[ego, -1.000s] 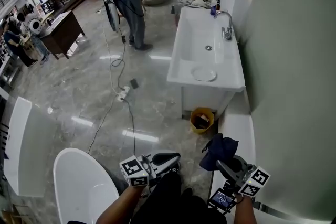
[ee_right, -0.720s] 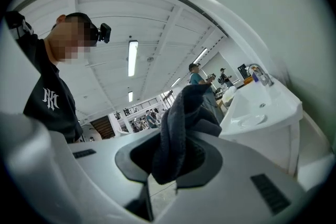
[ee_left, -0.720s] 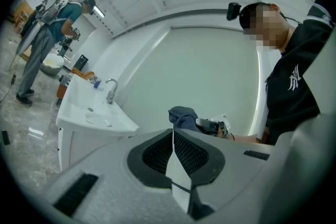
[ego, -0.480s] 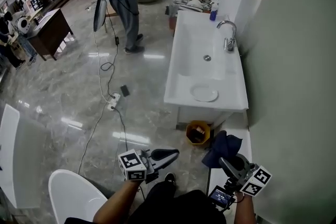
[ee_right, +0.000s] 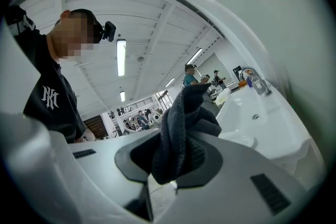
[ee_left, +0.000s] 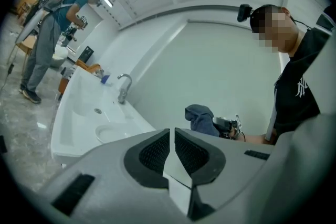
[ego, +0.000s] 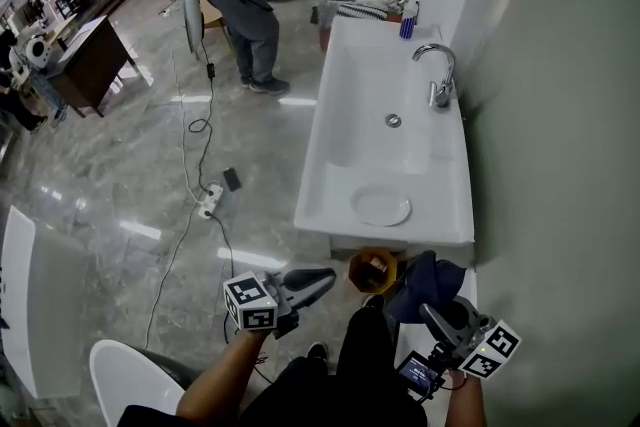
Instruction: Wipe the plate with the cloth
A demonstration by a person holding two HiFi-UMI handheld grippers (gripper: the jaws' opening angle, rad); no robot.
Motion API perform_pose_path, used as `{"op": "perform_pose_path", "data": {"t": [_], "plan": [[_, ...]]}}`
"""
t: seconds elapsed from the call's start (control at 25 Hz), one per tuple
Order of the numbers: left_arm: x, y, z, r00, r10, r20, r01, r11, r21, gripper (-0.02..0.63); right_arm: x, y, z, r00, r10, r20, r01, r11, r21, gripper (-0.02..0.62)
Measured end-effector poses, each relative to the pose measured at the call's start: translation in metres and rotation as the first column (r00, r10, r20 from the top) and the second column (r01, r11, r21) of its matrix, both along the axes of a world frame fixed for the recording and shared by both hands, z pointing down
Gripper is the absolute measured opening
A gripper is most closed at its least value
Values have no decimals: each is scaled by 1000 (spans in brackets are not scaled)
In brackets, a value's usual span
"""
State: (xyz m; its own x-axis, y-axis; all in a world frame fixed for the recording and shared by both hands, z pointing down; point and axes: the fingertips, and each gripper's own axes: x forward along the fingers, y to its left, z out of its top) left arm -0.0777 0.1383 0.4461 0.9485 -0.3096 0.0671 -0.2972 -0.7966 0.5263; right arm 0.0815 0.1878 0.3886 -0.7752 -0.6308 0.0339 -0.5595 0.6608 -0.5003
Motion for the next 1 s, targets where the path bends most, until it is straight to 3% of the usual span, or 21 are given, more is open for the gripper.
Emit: {"op": "perform_pose_path", "data": {"t": [0.16, 0.44, 0.56, 0.64, 0.8, 1.0], "plan": [[26, -64, 16, 997, -70, 27, 71, 997, -40, 9, 28, -63, 10, 998, -65, 9, 65, 998, -17, 65], [58, -145, 49, 984, -89, 152, 103, 991, -87, 18, 44, -147, 29, 989, -145, 39, 147, 988, -52, 64], [60, -176, 74, 974, -100, 201, 131, 981, -144, 62, 47, -174, 39, 985, -159, 65, 163, 984, -77, 64], [57, -197, 95, 965, -103, 241, 152, 969, -194, 113, 48, -189, 46, 984, -161, 72, 168, 981, -95, 64], [51, -234, 141, 945, -85, 315, 181, 940, -290, 127, 47, -218, 65, 988, -145, 46, 150, 979, -136, 64], [48, -251, 185, 929, 34, 369, 141, 888, -437, 141, 37, -250, 70, 997, -78, 16, 80, 985, -151, 64]]}}
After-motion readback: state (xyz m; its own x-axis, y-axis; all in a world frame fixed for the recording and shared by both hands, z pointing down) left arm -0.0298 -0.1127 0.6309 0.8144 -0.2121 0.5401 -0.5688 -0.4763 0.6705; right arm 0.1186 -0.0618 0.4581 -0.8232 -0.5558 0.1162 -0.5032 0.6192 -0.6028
